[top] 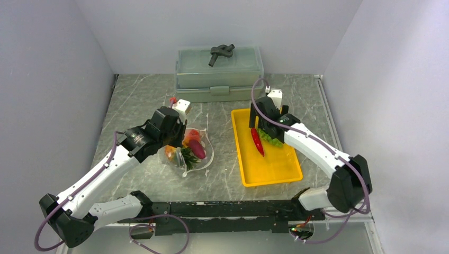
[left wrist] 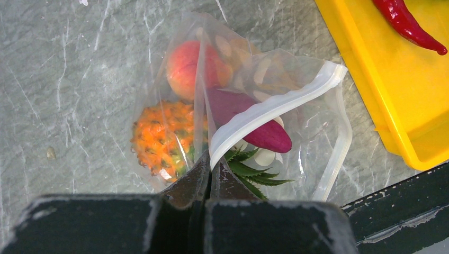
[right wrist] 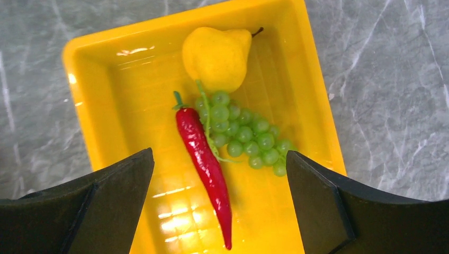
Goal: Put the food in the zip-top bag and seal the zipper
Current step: Pick up the fake fruit from the bin.
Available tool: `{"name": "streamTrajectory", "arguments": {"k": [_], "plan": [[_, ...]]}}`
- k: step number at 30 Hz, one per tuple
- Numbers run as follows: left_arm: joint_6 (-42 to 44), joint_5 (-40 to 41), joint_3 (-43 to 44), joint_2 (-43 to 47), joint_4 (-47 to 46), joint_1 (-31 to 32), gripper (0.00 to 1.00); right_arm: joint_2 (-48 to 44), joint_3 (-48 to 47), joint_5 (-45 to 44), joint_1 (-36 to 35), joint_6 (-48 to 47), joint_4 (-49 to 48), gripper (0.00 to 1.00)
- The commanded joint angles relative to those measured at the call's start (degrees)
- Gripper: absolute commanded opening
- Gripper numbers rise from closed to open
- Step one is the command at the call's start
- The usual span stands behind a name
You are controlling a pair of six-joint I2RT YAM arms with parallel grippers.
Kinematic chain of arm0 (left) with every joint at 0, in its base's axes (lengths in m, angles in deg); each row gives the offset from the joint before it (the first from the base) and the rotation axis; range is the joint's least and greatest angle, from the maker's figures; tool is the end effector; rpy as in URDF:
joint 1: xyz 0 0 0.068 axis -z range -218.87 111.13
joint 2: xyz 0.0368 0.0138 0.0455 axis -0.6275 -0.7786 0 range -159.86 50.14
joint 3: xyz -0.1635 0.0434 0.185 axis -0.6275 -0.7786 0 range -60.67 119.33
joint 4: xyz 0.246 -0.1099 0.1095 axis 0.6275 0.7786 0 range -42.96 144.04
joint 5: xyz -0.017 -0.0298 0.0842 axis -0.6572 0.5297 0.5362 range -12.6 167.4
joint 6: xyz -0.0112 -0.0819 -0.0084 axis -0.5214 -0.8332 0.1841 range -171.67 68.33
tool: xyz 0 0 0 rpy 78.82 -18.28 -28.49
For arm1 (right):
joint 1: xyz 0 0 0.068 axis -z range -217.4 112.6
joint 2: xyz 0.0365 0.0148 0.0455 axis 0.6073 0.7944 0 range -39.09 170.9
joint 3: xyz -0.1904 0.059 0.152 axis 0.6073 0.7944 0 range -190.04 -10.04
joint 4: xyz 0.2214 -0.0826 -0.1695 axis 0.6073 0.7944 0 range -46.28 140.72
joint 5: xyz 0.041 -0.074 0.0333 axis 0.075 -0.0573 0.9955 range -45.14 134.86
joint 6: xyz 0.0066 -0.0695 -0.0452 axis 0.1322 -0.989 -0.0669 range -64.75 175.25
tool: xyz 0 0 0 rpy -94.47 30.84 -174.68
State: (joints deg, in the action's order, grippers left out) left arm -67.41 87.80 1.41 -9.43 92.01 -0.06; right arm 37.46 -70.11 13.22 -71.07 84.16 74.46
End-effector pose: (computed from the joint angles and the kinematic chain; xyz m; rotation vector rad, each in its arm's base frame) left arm 0.2251 -0.1643 0.2953 0.3713 2.2830 -0.2796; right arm 0.3023 0.1558 0.2274 0.1547 2.2419 -0.0865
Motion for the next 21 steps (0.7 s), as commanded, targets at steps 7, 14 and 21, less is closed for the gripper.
{"name": "streamTrajectory", "arguments": {"k": [7, 14, 21], "plan": [[0.6, 0.0, 0.4, 0.0, -0.6, -0.2, 0.00, 10.1, -7.7, 8.0, 8.1, -4.8, -4.0, 0.98], [0.5, 0.4, 0.3, -0.2, -0.5, -0.1, 0.00, 15.4, -10.1, 13.4, 11.3, -4.5, -5.7, 0.97], [0.6, 0.4, 0.5, -0.9, -0.3, -0.2, 0.00, 20.1, -12.3, 15.7, 13.0, -3.1, -6.6, 0.97]]}}
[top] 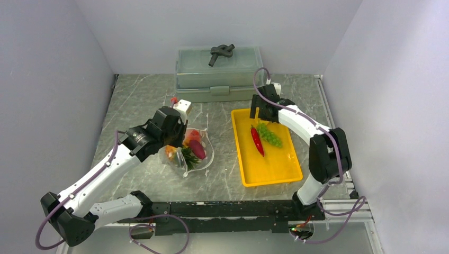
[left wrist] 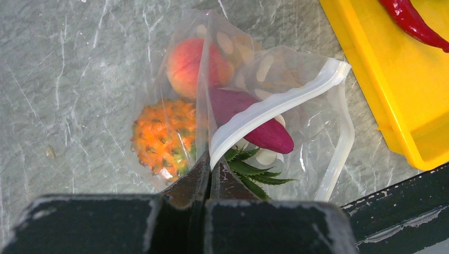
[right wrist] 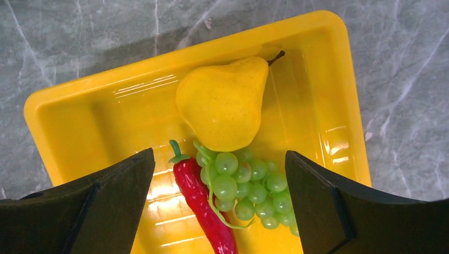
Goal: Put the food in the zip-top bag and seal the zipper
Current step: Pick up the fake fruit from the bin.
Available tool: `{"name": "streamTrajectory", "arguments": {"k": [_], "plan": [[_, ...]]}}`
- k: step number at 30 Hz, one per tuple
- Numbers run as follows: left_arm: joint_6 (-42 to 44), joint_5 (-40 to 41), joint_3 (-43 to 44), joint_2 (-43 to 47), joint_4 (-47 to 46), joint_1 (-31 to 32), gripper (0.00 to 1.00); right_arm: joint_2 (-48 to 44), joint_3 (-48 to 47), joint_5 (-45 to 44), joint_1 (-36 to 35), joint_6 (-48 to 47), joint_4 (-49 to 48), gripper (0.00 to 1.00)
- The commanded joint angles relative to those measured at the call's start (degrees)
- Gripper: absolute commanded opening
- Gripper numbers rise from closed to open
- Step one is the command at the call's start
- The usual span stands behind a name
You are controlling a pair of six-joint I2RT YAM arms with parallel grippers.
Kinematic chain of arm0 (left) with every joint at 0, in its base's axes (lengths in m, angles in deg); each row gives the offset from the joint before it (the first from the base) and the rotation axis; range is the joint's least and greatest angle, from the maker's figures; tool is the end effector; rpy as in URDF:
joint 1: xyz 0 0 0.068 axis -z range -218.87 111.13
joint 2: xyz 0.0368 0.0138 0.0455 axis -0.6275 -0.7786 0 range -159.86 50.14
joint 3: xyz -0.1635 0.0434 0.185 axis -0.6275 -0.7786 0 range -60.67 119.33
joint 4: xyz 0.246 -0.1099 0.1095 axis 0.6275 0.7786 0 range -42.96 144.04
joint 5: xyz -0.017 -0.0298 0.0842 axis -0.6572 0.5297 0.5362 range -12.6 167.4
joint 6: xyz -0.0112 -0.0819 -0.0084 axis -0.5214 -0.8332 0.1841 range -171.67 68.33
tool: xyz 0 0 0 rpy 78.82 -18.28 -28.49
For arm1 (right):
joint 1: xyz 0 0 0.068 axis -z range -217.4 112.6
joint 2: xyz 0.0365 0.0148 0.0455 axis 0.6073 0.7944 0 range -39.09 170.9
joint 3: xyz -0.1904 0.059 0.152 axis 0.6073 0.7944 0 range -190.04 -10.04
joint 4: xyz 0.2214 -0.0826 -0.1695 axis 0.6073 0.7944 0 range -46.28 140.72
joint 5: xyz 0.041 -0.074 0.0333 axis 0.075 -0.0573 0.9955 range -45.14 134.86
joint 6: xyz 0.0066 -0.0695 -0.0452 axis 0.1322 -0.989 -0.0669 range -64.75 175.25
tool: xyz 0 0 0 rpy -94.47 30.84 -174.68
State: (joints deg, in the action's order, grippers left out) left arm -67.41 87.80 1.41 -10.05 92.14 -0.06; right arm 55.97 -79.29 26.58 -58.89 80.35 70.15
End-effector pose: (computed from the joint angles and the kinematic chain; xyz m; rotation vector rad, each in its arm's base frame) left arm 0.2264 -0.1654 0.2923 0.3749 2.2948 -0.2728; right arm 0.3837 0.1268 0.1744 0.2088 2.4112 -0.0304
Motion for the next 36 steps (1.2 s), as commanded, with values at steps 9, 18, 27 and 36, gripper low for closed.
{"name": "streamTrajectory", "arguments": {"k": [9, 18, 27, 36], "plan": [[0.6, 0.8, 0.5, -0.5, -0.4, -0.2, 0.00, 7.0, -6.4, 4.2, 2.2, 1.2, -2.4, 0.97], [0.8, 0.7, 0.5, -0.8, -0.2, -0.2, 0.00, 10.6, -8.1, 4.0, 2.4, 1.7, -2.3, 0.96], [0.8, 0.7, 0.5, -0.9, -0.2, -0.1, 0.00, 12.5, -8.6, 3.4, 2.7, 2.1, -2.0, 0.94], [0.8, 0.7, 0.6, -1.2, -0.1, -0.2, 0.00, 13.0, -8.6, 3.5, 2.9, 1.9, -2.1, 0.78]]}}
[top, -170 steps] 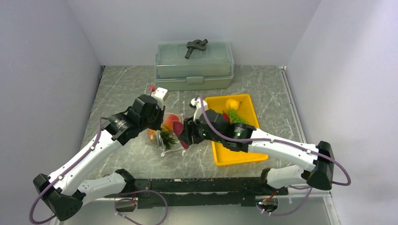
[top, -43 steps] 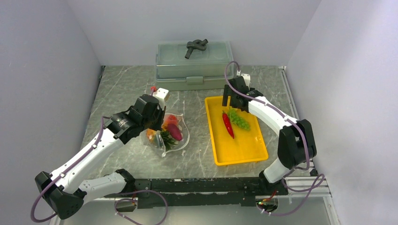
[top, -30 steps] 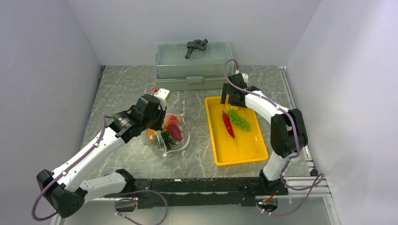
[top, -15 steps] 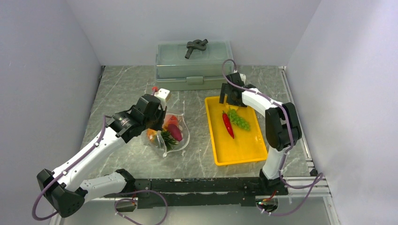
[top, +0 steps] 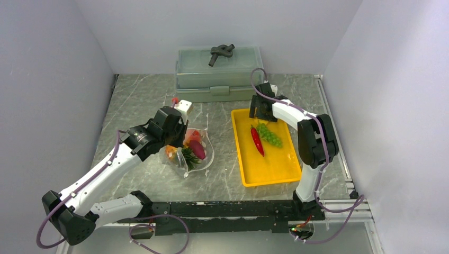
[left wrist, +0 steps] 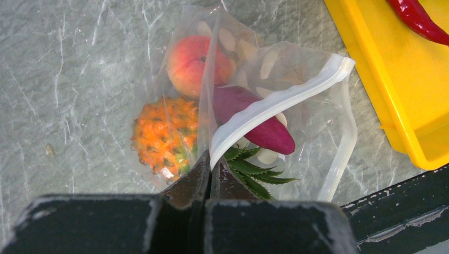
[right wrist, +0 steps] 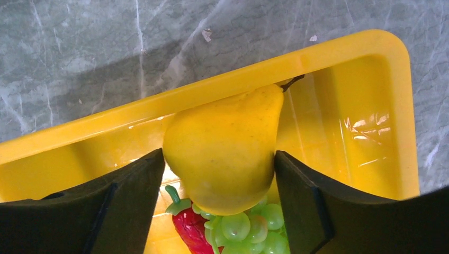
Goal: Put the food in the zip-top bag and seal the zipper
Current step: Pick up the fake fruit from the bin.
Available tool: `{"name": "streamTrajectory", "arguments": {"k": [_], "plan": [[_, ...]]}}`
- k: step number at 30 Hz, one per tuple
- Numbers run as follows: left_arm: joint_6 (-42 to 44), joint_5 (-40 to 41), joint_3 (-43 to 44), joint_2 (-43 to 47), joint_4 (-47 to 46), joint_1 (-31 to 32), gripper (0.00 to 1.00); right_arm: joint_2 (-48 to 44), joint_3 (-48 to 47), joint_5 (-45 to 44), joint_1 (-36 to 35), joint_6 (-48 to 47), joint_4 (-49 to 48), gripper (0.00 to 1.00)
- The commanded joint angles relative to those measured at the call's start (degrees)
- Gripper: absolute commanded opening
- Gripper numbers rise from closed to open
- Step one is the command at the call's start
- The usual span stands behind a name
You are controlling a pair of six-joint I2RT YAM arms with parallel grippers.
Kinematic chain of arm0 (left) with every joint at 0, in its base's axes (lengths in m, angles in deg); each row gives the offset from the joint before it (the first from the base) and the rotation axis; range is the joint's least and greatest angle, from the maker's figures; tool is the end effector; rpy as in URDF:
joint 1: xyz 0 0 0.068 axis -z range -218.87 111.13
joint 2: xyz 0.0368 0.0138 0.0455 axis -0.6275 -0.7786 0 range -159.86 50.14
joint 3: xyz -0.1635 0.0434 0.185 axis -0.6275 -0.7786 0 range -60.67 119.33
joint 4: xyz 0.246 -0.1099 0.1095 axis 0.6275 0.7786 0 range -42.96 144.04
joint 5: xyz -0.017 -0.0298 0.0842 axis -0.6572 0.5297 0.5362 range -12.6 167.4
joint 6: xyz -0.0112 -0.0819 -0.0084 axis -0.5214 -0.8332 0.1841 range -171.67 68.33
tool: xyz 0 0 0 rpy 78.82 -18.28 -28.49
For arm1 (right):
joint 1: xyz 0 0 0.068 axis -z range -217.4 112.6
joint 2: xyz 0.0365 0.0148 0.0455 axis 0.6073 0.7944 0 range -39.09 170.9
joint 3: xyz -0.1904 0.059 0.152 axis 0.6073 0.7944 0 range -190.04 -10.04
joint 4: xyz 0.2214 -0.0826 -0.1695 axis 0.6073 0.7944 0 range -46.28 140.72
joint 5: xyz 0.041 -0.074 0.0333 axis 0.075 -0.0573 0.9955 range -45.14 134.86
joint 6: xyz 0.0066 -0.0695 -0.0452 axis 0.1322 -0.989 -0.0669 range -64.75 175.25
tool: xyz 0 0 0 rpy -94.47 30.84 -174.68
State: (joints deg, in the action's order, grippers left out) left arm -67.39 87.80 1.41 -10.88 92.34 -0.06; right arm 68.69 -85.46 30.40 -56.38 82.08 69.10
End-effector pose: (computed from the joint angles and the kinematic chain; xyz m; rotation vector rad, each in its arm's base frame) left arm 0.2281 -0.1668 0.2881 0.3802 2.3109 -0.2632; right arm 0.4181 0.1248 0.1239 0.2654 2.5164 -0.0110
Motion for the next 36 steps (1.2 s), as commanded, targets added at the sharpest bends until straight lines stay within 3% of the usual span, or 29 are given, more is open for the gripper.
{"name": "streamTrajectory", "arguments": {"k": [1, 9, 27, 36], "plan": [[0.8, 0.7, 0.5, -0.3, -0.2, -0.2, 0.00, 0.3, -2.5, -0.3, 0.4, 0.2, -0.9, 0.75], [0.8, 0.7, 0.6, 0.0, -0.3, -0.2, 0.00, -2.7, -1.2, 1.0, 0.4, 0.1, -0.8, 0.48], [0.7, 0.4, 0.4, -0.2, -0.4, -0.1, 0.00, -17.3, 5.2, 2.0, 0.0, 0.8, -0.5, 0.45], [0.6, 0.3, 0.3, 0.0, -0.6, -0.2, 0.00, -27.3, 9.5, 4.0, -4.0, 0.3, -0.7, 0.44]]}}
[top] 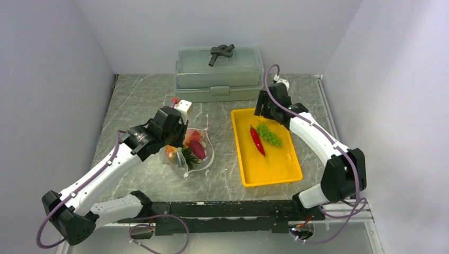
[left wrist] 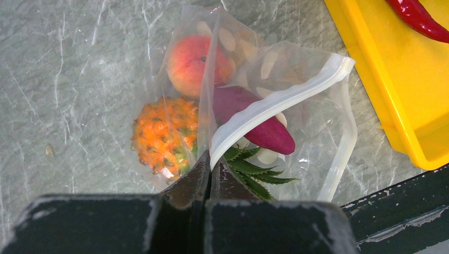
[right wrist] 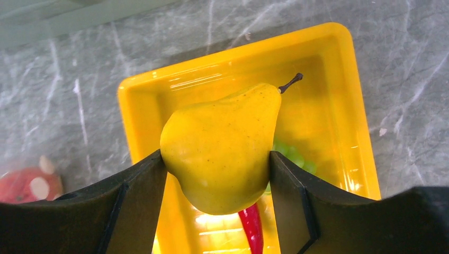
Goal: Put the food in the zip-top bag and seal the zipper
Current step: Pick up the fake fruit from the bin, then place the fake fruit in the zipper food storage bag.
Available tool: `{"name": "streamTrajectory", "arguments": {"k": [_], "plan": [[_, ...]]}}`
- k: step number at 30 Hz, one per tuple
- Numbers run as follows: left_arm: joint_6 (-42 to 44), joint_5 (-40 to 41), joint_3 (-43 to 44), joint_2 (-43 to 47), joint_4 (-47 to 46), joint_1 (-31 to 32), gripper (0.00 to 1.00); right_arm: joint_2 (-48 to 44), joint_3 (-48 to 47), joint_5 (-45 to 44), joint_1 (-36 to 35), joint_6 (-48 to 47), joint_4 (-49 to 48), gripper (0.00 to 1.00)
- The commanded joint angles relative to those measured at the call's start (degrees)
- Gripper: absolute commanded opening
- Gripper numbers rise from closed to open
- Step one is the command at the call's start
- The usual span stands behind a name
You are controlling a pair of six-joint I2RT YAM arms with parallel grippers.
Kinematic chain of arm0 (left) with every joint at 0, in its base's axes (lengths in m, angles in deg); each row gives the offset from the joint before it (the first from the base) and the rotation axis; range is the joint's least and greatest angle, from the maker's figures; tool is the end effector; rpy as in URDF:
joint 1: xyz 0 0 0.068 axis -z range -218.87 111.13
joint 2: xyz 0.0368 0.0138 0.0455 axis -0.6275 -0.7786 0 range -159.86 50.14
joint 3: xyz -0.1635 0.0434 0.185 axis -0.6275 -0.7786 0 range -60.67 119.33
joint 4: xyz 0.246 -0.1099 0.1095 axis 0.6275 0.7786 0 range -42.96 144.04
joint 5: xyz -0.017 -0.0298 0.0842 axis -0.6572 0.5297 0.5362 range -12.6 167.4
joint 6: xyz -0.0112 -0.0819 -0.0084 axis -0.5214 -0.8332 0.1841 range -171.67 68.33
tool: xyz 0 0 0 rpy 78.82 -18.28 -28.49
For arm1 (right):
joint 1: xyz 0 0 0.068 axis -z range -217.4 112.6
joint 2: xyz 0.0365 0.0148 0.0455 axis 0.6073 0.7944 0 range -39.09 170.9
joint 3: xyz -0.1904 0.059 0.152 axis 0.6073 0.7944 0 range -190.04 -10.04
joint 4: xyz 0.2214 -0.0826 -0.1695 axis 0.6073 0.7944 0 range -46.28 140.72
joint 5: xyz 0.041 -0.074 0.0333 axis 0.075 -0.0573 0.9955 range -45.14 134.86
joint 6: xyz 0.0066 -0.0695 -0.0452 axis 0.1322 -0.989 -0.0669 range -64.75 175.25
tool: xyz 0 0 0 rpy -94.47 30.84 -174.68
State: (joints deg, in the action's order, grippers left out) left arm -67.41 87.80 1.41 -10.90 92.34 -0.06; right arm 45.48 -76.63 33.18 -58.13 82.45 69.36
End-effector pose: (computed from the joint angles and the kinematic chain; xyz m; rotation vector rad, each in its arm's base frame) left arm 0.2282 -0.1668 0.2880 0.3799 2.3112 -0.2632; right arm 0.3637 0.1221 0.2252 0.2320 2.3083 0.1866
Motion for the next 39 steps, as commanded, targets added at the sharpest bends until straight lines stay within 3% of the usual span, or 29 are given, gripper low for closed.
{"name": "streamTrajectory", "arguments": {"k": [1, 10, 20, 39], "plan": [[0.6, 0.4, 0.3, 0.1, -0.6, -0.2, 0.00, -4.9, 0.7, 1.3, -3.0, -0.2, -0.6, 0.43], [0.5, 0.2, 0.4, -0.5, -0.4, -0.1, 0.00, -12.9, 1.8, -1.3, -12.2, -1.4, 0.8, 0.43], [0.4, 0.6, 0.5, -0.4, -0.3, -0.2, 0.00, -22.3, 5.7, 2.2, -19.0, -2.0, -3.0, 0.42], [0.4, 0.4, 0.6, -1.2, 0.1, -0.2, 0.00, -33.5, 12.2, 17.7, -26.2, -5.7, -9.8, 0.40]]}}
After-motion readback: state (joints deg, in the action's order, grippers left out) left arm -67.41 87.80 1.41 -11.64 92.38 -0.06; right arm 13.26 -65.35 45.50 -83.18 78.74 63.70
